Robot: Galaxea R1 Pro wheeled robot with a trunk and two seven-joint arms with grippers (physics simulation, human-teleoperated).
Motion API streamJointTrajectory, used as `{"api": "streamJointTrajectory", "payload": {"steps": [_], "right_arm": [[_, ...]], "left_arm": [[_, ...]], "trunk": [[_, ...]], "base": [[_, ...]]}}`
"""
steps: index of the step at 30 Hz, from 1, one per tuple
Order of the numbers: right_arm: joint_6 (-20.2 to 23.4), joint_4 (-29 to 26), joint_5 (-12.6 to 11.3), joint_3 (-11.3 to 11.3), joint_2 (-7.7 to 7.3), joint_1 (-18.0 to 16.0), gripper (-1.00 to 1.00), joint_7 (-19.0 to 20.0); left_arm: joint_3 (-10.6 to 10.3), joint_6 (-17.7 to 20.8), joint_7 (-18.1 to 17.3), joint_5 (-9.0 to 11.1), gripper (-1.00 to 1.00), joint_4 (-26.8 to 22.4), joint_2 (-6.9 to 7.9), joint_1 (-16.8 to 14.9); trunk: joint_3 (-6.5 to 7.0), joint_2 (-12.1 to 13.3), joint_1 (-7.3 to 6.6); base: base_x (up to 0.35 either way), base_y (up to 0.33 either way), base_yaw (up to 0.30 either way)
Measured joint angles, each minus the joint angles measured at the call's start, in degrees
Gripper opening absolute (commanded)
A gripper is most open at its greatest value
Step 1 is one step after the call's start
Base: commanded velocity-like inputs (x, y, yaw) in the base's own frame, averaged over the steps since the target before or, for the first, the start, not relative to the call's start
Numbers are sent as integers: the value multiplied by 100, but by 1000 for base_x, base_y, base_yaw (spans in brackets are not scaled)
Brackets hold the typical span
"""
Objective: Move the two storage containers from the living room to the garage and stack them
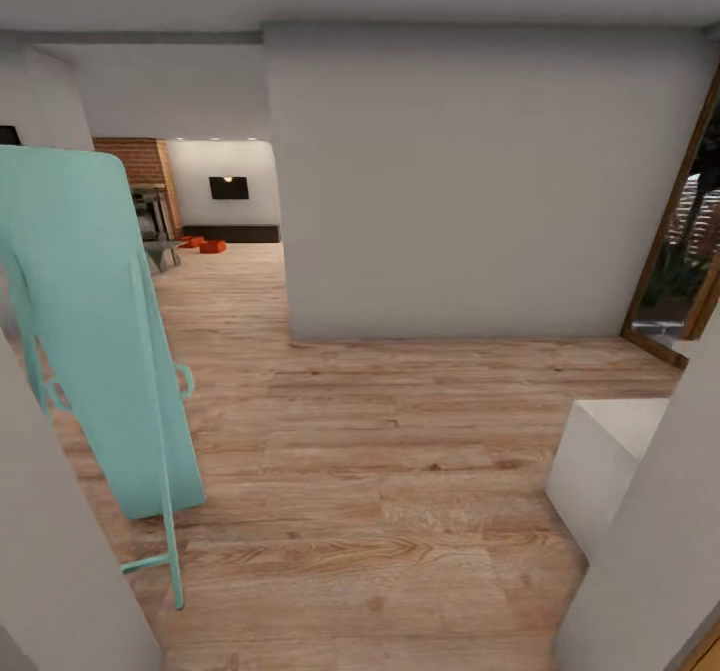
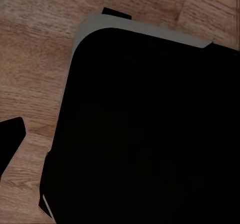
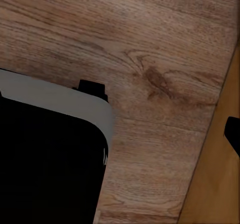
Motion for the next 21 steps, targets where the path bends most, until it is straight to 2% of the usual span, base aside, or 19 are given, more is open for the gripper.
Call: {"api": "streamJointTrajectory", "payload": {"steps": [21], "right_arm": [[18, 0, 3, 10, -24, 3, 100, -1]], "left_arm": [[0, 0, 0, 0, 100, 0, 0, 0]], "trunk": [[0, 0, 0]], "base": [[326, 0, 0]]}}
